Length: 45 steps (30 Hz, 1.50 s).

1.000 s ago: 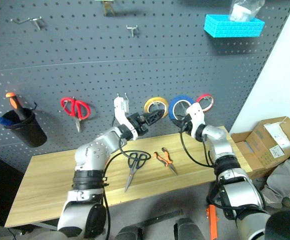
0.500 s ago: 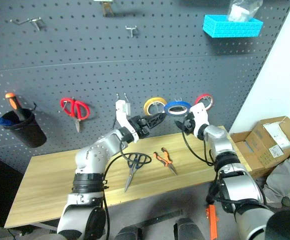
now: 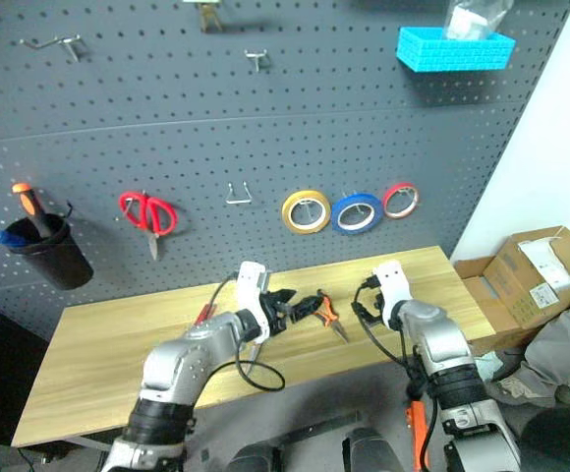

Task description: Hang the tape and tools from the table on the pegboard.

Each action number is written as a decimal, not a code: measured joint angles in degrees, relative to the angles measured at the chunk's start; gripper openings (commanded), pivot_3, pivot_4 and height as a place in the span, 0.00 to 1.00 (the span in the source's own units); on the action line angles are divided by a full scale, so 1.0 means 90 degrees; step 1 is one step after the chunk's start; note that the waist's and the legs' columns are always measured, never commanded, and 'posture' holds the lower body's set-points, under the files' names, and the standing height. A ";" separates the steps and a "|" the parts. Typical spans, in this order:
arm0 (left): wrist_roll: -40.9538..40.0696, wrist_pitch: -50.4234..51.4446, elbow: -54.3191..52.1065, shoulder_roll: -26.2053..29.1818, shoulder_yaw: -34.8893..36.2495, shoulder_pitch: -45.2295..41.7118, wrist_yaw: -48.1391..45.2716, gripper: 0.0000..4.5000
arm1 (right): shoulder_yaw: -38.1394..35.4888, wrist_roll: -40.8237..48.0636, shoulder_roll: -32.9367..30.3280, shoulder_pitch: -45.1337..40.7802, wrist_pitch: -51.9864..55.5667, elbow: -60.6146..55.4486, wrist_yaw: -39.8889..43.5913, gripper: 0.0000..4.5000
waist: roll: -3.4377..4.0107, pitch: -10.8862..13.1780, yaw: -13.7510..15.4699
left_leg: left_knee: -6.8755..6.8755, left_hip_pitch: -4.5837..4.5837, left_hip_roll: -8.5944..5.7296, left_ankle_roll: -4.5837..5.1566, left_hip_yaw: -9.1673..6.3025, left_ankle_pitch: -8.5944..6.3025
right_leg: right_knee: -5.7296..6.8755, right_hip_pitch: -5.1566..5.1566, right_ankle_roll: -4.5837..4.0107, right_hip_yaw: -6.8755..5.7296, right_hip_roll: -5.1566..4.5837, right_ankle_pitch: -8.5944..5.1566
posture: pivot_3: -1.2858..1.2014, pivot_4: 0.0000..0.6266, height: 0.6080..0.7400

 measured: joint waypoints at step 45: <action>-0.0290 0.0328 -0.1547 -0.0423 0.0746 0.2177 0.0908 1.00 | 0.0760 -0.0828 0.1379 -0.2185 -0.0141 0.3626 -0.0566 0.99 | -0.0010 0.0745 0.0285 | -0.0022 -0.0157 0.0005 0.0041 -0.0022 -0.0024 | -0.0046 -0.0127 0.0019 -0.0033 -0.0009 -0.0010 | 0.58 0.40 1.00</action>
